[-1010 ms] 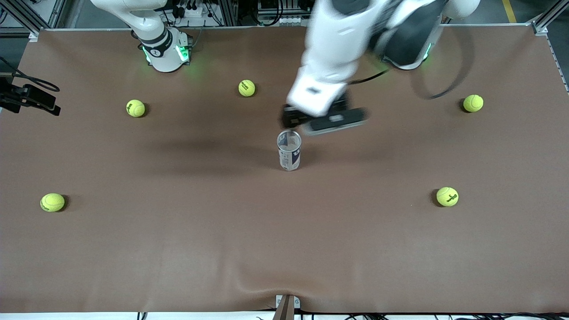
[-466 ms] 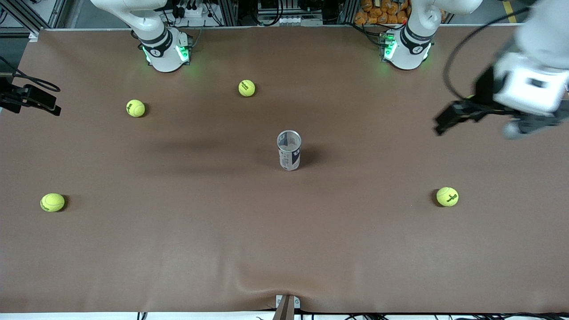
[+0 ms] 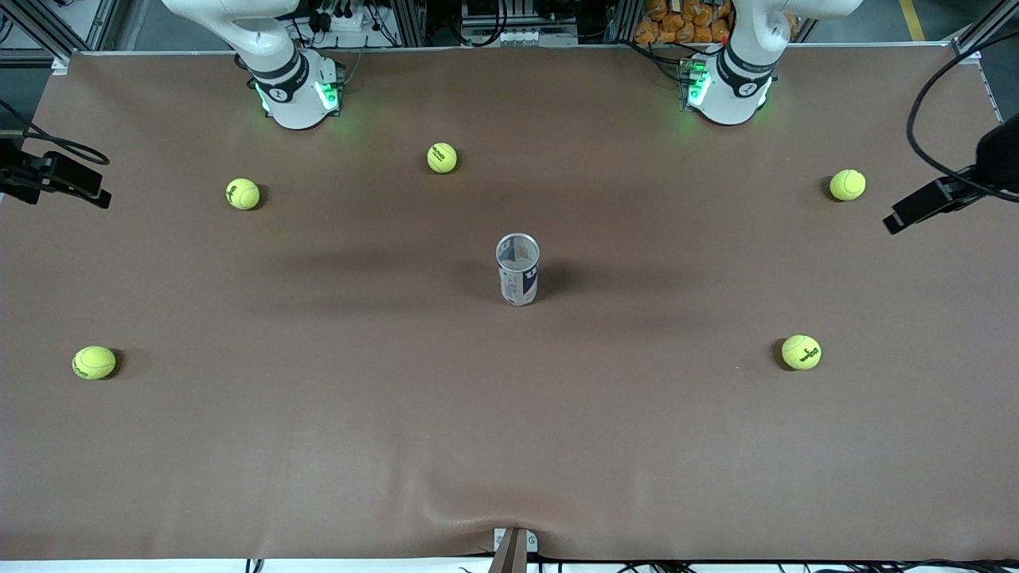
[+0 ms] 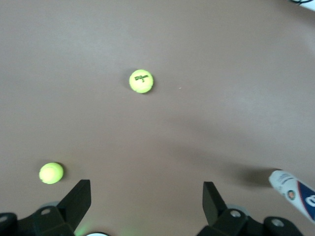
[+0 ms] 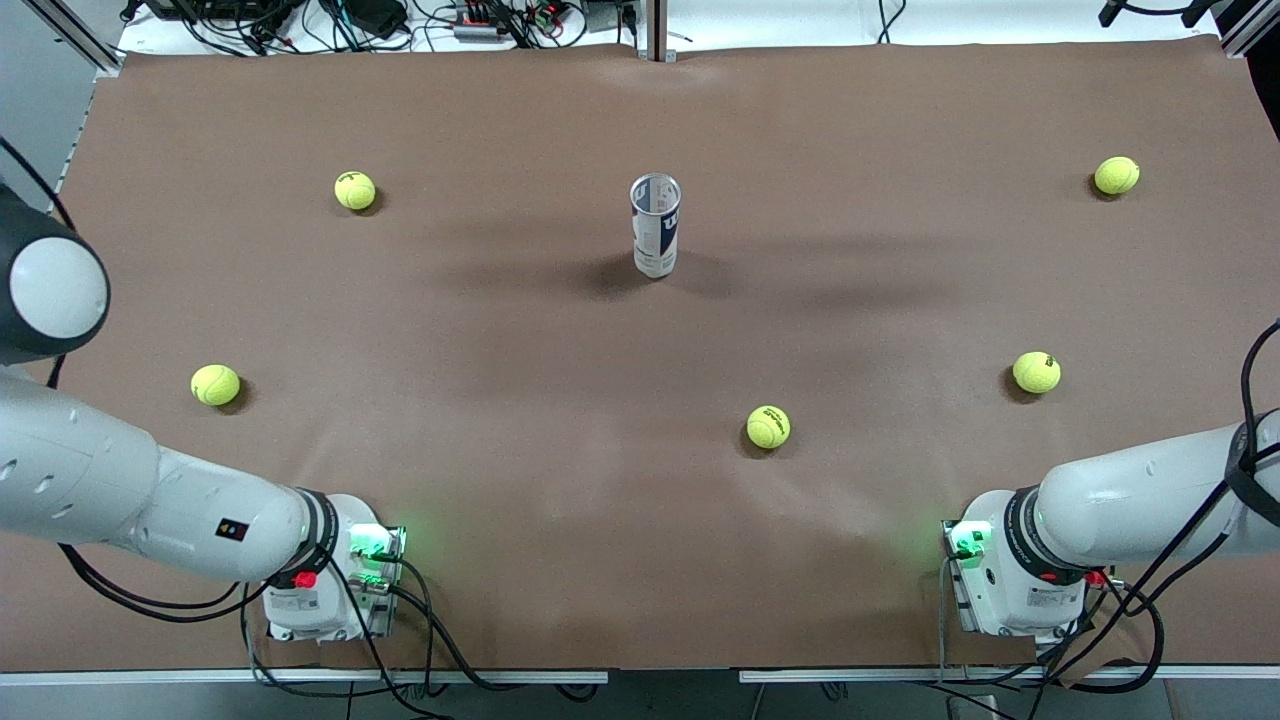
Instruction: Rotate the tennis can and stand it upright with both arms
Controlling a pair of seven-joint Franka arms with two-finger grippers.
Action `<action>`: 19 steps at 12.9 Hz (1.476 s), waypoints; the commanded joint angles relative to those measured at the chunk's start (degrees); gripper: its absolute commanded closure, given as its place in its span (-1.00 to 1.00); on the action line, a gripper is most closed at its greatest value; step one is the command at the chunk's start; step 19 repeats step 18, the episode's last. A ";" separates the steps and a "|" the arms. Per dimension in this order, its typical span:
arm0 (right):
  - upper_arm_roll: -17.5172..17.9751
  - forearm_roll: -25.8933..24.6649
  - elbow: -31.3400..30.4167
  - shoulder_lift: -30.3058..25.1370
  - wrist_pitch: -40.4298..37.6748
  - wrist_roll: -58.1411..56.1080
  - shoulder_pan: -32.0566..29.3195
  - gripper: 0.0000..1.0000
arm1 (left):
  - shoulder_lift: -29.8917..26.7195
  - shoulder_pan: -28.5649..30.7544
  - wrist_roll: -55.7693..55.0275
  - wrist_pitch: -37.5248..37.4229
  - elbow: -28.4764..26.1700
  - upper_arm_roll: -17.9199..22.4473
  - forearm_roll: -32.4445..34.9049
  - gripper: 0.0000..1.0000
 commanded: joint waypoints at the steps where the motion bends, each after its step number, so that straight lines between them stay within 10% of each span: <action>1: -0.07 0.56 0.61 0.16 -0.18 1.07 0.20 -1.00 | -2.00 9.57 0.39 0.70 -3.45 -11.63 3.95 -1.00; 19: -0.07 0.65 0.69 0.16 -0.18 1.07 0.20 -1.00 | -5.69 15.92 14.36 1.84 -8.38 -15.77 3.52 -1.00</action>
